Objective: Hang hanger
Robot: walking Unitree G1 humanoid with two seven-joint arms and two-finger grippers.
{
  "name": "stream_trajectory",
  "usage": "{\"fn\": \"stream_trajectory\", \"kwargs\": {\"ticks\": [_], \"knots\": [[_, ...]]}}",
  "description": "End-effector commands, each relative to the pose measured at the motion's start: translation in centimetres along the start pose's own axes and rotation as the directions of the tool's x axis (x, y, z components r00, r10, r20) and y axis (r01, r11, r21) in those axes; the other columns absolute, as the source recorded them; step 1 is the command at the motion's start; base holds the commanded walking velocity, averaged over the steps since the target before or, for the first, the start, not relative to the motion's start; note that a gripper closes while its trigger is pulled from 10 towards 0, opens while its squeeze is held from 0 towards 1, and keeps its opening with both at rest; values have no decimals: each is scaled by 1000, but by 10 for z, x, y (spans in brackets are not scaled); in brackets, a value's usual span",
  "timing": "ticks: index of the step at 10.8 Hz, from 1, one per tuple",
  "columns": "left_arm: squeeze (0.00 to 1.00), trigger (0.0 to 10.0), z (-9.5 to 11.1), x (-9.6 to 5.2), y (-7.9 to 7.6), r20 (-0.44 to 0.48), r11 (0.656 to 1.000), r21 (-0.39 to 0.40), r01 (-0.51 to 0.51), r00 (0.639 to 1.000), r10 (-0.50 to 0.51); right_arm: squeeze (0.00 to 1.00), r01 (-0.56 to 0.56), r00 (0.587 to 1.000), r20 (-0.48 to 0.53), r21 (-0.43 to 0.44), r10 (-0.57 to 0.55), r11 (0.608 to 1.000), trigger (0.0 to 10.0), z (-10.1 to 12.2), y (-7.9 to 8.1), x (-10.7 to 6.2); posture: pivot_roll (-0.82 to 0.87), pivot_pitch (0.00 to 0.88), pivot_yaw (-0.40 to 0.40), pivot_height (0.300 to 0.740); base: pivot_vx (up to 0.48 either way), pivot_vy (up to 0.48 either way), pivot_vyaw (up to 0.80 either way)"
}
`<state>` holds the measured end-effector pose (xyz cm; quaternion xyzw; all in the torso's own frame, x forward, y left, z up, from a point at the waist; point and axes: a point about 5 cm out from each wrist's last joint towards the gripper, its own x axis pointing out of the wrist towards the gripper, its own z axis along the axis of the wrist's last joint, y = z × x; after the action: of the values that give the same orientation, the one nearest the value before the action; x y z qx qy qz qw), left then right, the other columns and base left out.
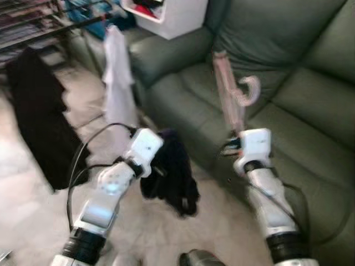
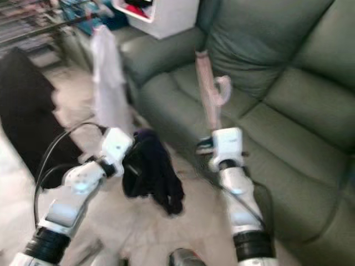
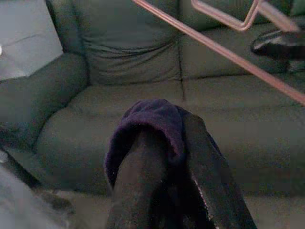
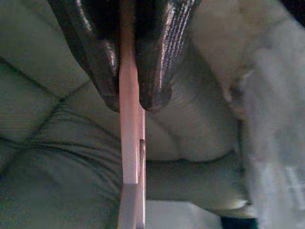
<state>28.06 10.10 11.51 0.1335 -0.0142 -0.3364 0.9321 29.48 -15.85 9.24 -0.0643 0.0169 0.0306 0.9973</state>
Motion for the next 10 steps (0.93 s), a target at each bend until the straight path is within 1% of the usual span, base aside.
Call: {"fn": "stream_trajectory", "kwargs": {"ticks": [1,2,3,4,5,6,7,8,9,10], "knots": [[0,10000,6,-1,2,24,1000,17,-9,1000,9,0,-30,999,27,-2,30,1000,10000,5,7,2,-66,109,-78,740,259,0,-800],[0,10000,6,0,0,24,1000,16,-7,1000,6,0,-29,999,23,-6,29,1000,10000,5,5,3,-63,113,-89,740,244,0,-800],[0,10000,3,-2,-1,-9,999,16,-29,1000,30,0,-39,999,6,-11,39,999,10000,1,4,2,-62,119,-100,740,0,0,0],[0,10000,-3,-3,2,-42,997,-27,-66,997,65,0,-53,999,-3,-16,53,998,10000,-2,7,1,-60,115,-99,740,0,0,0],[0,10000,-5,-4,6,-58,995,-32,-94,994,92,0,-63,998,-6,-9,63,998,10000,-3,11,1,-53,110,-96,740,0,0,0],[0,10000,-4,-5,3,-60,997,-65,-44,997,41,0,-72,997,3,1,72,997,10000,0,17,4,-50,112,-93,740,0,0,0],[0,10000,-3,-8,-5,-65,992,-116,54,996,-62,0,-76,997,2,2,76,997,10000,0,19,4,-47,111,-90,740,0,0,0],[0,10000,-4,-18,-18,-95,952,-176,250,958,-269,0,-85,996,4,-1,85,996,10000,1,19,6,-49,127,-88,740,0,0,0],[0,10000,-8,-18,-3,-149,979,-87,185,969,-196,0,-78,997,1,-4,78,997,10000,1,17,8,-43,122,-85,740,0,0,0],[0,10000,-18,-13,35,-248,998,65,-28,968,43,0,-63,998,-6,-8,63,998,10000,0,14,9,-36,122,-80,740,0,0,0]]}}
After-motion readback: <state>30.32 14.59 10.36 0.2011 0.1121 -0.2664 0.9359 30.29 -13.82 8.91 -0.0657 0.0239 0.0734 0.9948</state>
